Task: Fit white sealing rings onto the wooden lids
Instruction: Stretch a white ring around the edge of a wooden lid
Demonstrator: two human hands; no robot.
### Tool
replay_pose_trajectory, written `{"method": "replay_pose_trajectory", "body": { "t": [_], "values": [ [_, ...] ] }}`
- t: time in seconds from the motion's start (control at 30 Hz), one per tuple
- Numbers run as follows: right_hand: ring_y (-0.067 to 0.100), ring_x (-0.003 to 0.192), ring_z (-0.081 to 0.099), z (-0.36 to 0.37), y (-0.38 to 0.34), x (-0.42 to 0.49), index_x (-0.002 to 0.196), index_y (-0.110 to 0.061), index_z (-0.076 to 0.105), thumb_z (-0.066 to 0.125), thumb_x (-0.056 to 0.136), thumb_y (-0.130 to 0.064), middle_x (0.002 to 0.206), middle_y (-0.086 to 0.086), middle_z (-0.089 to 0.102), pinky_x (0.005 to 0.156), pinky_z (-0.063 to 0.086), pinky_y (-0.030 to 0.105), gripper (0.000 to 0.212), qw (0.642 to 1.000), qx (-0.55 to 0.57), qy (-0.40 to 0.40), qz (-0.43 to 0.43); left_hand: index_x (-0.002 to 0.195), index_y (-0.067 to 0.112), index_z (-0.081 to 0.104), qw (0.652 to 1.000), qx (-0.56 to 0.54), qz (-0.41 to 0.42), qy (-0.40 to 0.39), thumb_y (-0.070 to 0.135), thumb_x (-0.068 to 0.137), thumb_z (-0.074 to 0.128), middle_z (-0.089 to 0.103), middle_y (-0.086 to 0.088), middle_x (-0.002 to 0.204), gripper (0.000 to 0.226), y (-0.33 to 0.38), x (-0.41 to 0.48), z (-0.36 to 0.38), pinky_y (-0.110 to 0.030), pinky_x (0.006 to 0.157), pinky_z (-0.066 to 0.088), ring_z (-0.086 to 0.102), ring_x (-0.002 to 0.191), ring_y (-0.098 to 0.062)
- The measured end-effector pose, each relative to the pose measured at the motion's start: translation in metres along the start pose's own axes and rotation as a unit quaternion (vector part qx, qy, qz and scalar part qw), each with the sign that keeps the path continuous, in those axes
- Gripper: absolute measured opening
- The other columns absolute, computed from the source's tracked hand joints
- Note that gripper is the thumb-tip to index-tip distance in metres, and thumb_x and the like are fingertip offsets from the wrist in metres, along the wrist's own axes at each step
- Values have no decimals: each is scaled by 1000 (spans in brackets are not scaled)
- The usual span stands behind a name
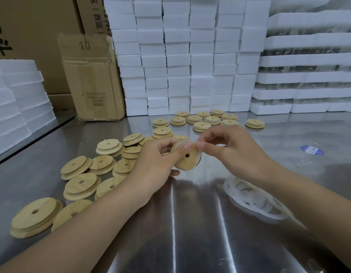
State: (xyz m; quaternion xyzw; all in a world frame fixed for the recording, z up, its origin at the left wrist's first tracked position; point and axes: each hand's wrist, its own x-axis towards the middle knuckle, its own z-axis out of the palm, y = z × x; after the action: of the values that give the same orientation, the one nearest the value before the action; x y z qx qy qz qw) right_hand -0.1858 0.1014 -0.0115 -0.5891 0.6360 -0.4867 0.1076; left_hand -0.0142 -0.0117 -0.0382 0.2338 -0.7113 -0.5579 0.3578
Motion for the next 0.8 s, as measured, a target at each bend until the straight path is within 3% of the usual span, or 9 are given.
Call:
{"method": "replay_pose_trajectory", "body": {
  "t": [0.1,0.2,0.3,0.4,0.57,0.7,0.8],
  "values": [
    [14,86,60,-7,-1,3,85,-17,79,74,97,-21,96,14,75,84,46,35,13,996,64,-16,54,106,25,83,1000,-15,-10,-10,43,94,75,83,0,99,23,4,2,-5,-23,70,61,76,87,-11],
    [20,90,61,-11,1,3,85,-18,79,74,96,-24,100,17,74,91,50,42,13,994,63,-25,83,106,25,83,999,-28,-20,-10,42,96,74,83,0,101,21,4,0,-3,-22,69,60,77,89,-11],
    [23,94,71,-16,5,4,85,-22,80,76,95,-28,89,1,78,95,56,45,13,996,14,5,87,107,20,83,997,-70,-37,23,36,98,73,82,-4,101,21,5,0,-3,-27,69,63,77,87,-15],
    [31,100,71,-18,2,4,85,-23,80,75,95,-32,90,-1,79,97,56,56,15,995,26,25,88,110,10,80,989,-121,-59,55,32,97,74,80,-13,107,26,9,2,-6,-32,71,64,78,91,-21],
    [32,85,68,1,-3,-3,83,-22,76,76,91,-49,87,8,75,79,53,53,29,998,13,-31,52,115,6,75,988,-136,-67,37,21,97,75,80,-15,108,23,10,-2,-1,-35,74,66,80,97,-28],
    [16,89,72,9,-2,-5,82,-20,74,81,90,-37,88,-4,76,88,55,44,20,999,3,-20,38,117,5,71,988,-140,-55,37,16,89,83,80,-14,109,32,9,-3,2,-40,76,67,80,96,-27],
    [32,89,68,4,-3,-2,82,-16,76,81,91,-30,91,8,77,84,54,52,17,998,37,-7,42,120,5,69,987,-152,-47,24,17,88,83,81,-13,108,37,8,-2,-1,-36,73,67,81,98,-27]
  ]
}}
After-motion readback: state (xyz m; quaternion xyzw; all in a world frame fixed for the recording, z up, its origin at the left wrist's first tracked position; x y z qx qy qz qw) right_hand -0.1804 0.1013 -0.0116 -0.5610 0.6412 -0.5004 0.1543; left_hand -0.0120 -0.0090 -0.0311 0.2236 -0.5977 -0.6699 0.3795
